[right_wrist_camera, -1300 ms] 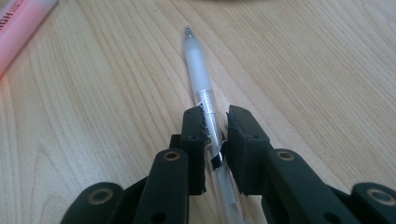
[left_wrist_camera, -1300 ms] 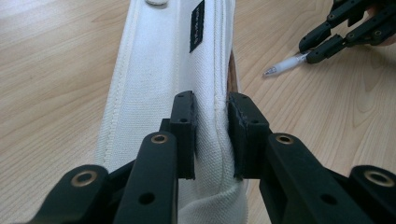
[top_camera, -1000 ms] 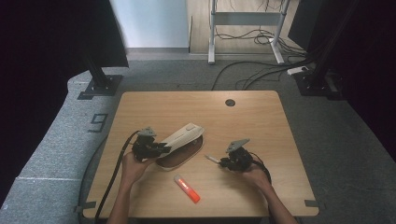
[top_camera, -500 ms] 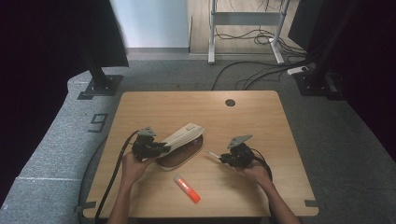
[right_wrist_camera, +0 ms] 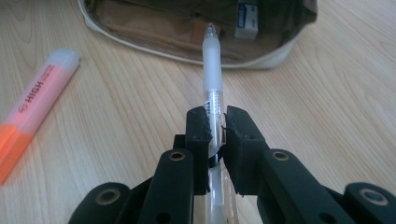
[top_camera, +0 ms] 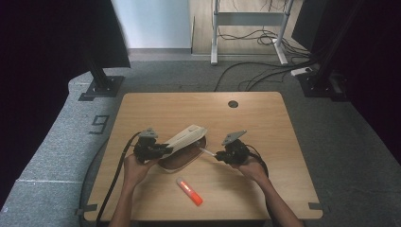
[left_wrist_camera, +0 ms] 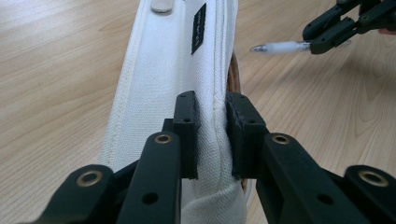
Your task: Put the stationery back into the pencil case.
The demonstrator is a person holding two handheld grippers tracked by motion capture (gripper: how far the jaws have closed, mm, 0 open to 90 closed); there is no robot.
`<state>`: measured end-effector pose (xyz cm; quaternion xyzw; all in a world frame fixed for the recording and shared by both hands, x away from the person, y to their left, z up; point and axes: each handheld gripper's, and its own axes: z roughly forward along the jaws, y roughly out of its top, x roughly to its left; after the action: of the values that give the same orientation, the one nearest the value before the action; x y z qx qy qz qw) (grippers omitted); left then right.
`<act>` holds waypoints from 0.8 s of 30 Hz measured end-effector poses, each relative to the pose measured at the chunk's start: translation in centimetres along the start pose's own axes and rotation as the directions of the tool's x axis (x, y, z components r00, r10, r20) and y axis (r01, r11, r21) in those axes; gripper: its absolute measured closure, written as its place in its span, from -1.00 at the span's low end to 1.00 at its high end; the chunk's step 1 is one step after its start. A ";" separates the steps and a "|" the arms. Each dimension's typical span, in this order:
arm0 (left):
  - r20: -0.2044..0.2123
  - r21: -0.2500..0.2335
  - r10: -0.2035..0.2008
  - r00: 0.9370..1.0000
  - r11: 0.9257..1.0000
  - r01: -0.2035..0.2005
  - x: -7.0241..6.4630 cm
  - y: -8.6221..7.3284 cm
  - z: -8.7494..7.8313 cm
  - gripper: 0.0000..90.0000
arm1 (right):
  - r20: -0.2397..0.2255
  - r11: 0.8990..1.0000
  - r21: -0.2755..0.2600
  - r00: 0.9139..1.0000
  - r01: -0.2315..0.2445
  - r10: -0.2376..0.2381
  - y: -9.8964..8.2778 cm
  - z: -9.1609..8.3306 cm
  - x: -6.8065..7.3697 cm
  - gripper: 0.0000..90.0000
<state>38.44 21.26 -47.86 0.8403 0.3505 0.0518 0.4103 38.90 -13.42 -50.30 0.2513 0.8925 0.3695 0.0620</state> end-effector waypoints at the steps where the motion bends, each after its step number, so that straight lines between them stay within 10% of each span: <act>1: 0.001 0.000 0.000 1.000 1.000 0.000 0.0 0.0 0.0 0.67 | -0.004 1.000 0.001 1.000 0.004 -0.004 0.2 0.2 0.0 0.74; 24: 0.008 -0.012 0.001 1.000 1.000 -0.001 -0.2 0.1 -0.2 0.67 | -0.044 0.997 0.050 0.997 0.058 -0.056 4.5 5.0 1.1 0.74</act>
<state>38.31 21.22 -47.62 0.8380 0.3483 0.0507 0.4169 41.22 -7.05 -50.71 0.2192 0.9095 0.3499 0.0468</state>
